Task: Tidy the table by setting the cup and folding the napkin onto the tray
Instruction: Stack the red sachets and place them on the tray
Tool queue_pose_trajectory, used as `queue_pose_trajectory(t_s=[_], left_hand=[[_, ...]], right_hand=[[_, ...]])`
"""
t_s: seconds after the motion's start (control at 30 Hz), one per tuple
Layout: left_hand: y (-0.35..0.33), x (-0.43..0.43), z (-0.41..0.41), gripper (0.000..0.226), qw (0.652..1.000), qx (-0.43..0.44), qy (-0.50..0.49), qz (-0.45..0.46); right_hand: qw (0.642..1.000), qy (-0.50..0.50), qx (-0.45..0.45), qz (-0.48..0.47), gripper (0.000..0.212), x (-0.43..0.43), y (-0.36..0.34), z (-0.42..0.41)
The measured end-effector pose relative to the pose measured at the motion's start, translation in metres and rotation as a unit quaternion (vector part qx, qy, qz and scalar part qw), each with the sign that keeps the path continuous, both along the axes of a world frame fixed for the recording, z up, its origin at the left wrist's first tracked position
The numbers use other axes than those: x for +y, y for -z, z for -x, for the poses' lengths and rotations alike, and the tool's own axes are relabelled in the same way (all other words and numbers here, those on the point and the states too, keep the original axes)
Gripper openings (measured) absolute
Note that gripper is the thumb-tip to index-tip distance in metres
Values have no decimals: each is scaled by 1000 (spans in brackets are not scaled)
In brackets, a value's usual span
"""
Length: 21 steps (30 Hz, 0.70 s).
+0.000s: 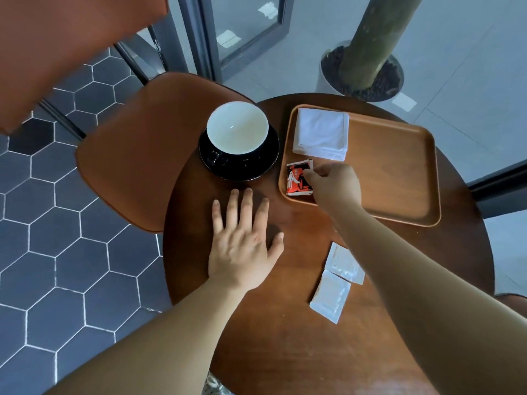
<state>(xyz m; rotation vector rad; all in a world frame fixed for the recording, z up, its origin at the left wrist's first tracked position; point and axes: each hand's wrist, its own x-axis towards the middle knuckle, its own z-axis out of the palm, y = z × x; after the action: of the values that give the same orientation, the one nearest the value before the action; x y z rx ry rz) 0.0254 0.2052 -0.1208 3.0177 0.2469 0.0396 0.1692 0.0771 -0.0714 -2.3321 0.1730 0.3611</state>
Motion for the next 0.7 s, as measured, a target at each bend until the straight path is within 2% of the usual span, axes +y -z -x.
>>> queue_pose_trajectory(t_s=[0.2,0.7], left_hand=[[0,0,0,68,1000,2,-1,-6],[-2,0,-1,68,1000,13,-5,-9]], right_hand=[[997,-26,-15,65,26,-3,0,1],[998,-12,-56,23,15,-19,-5,11]])
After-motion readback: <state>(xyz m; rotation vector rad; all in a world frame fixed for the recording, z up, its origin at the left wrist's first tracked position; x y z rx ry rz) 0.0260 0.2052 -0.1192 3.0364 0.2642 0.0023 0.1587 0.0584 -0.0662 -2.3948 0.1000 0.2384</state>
